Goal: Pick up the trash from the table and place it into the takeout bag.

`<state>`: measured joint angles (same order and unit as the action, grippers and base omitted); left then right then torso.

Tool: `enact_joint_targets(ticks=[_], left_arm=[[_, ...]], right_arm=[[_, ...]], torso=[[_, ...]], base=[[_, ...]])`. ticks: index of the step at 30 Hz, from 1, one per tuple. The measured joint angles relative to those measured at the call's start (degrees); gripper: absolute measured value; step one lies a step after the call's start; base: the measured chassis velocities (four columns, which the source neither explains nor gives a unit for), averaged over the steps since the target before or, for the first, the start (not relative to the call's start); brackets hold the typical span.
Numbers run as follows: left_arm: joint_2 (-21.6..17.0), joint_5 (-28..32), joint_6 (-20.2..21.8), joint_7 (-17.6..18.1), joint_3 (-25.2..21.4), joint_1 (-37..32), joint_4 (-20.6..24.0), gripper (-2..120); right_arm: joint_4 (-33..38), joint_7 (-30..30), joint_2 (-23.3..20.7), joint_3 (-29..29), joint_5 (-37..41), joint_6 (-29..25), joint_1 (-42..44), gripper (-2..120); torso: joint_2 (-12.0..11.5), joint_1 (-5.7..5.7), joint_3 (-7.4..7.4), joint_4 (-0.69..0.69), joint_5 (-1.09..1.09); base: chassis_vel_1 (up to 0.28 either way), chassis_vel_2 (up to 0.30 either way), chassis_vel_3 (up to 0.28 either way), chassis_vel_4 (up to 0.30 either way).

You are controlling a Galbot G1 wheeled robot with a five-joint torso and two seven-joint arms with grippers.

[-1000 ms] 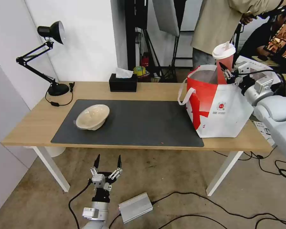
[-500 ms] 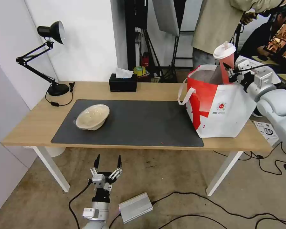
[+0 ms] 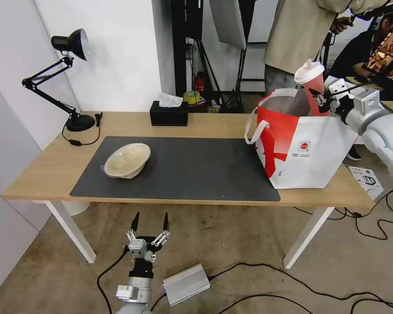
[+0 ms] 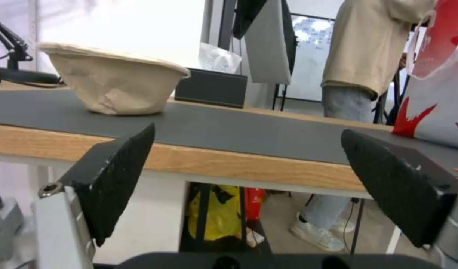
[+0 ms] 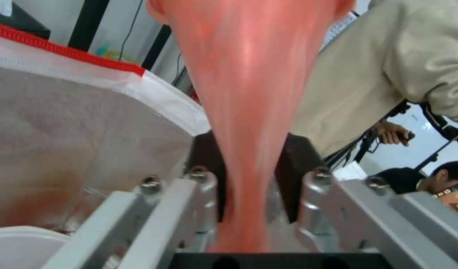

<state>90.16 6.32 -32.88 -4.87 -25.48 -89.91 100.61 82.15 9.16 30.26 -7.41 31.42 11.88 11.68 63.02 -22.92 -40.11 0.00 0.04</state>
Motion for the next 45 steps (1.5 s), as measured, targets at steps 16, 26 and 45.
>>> enact_joint_targets(ticks=[16, 26, 45], left_arm=[[0.21, 0.03, -0.14, -0.16, -0.17, -0.15, 0.2, 100], [0.27, 0.09, -0.2, -0.18, -0.18, -0.12, 0.12, 100], [0.33, 0.13, -0.23, -0.21, -0.06, 0.0, 0.12, 100]], right_arm=[[0.9, 0.12, -0.78, -2.89, 1.0, 1.27, -3.0, 83], [1.39, 0.05, -1.05, -2.52, 0.85, 1.29, -2.13, 100], [1.79, 7.15, -2.87, -3.54, -2.15, 1.68, -2.79, 100]], torso=[[0.0, 0.0, 0.0, 0.01, -0.02], [0.0, 0.0, 0.0, 0.01, -0.02], [0.0, 0.0, 0.0, 0.0, -0.04]], base=[[0.0, 0.0, 0.0, 0.0], [0.0, 0.0, 0.0, 0.0], [0.0, 0.0, 0.0, 0.0]])
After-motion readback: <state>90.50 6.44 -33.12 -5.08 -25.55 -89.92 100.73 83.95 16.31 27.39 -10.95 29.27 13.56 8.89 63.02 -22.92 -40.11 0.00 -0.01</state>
